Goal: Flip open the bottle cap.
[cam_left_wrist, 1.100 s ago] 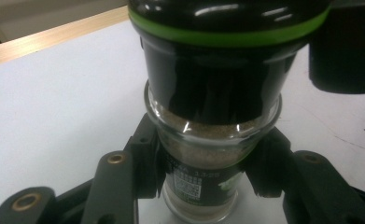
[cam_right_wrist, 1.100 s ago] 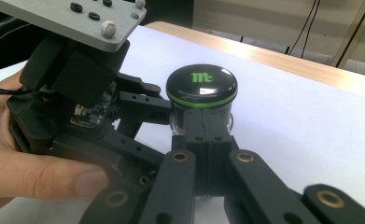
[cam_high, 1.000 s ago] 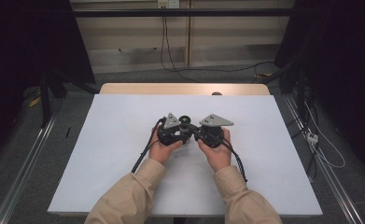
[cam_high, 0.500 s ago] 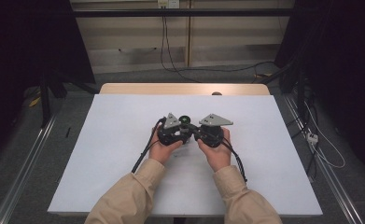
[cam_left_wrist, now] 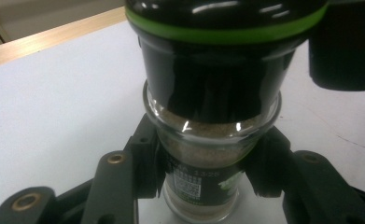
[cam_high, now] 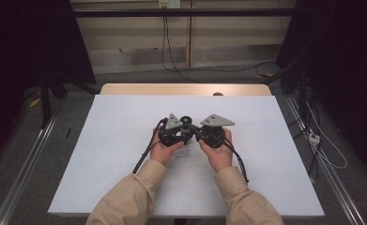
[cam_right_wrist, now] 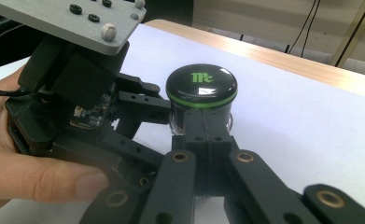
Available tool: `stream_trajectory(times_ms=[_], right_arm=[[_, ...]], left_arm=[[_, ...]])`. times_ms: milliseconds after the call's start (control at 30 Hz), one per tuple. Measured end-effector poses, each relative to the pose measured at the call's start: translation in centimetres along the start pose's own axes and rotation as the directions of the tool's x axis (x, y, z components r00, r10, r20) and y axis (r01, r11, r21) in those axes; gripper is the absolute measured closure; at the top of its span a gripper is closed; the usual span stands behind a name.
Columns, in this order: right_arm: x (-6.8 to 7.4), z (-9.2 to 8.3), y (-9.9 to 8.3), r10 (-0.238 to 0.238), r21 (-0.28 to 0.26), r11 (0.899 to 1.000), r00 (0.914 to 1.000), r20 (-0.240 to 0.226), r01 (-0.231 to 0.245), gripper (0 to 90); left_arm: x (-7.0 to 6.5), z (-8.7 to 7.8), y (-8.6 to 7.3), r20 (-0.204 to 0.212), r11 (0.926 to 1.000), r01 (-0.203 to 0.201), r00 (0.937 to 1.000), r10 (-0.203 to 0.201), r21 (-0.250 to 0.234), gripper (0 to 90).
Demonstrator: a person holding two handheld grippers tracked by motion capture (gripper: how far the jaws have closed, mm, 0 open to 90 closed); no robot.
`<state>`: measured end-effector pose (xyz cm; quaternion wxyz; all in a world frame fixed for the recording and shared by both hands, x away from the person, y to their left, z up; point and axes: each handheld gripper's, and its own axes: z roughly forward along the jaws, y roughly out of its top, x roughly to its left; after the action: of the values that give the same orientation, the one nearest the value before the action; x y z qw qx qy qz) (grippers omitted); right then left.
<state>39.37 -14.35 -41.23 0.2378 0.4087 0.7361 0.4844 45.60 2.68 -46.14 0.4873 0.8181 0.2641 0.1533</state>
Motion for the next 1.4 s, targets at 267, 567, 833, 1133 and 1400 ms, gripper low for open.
stream_trajectory(times_ms=[267,567,833,1133,1400], right_arm=[[0.0,0.0,0.0,-0.006,0.001,1.000,1.0000,0.007,0.006,90.0],[0.1,-0.2,0.3,0.009,-0.057,0.998,1.0000,0.003,-0.009,90.0],[1.0,-0.5,2.3,-0.071,-0.039,0.997,0.9973,0.019,0.072,90.0],[1.0,-0.3,2.1,-0.061,-0.038,0.997,0.9981,0.009,0.061,90.0],[0.7,-0.5,2.0,-0.064,-0.036,0.997,0.9978,0.016,0.065,90.0]], left_arm=[[-0.1,0.0,0.0,-0.003,1.0000,0.004,1.0000,-0.004,0.001,53.4],[-0.3,0.0,0.1,-0.003,0.9997,-0.024,0.9997,0.024,0.006,53.4],[-0.2,0.0,0.1,-0.001,1.0000,0.005,1.0000,-0.005,0.008,53.4],[-0.1,0.1,0.0,0.004,0.9998,0.019,0.9998,-0.019,0.000,53.4],[-0.1,0.1,0.0,0.003,0.9999,0.015,0.9999,-0.015,0.002,53.4]])
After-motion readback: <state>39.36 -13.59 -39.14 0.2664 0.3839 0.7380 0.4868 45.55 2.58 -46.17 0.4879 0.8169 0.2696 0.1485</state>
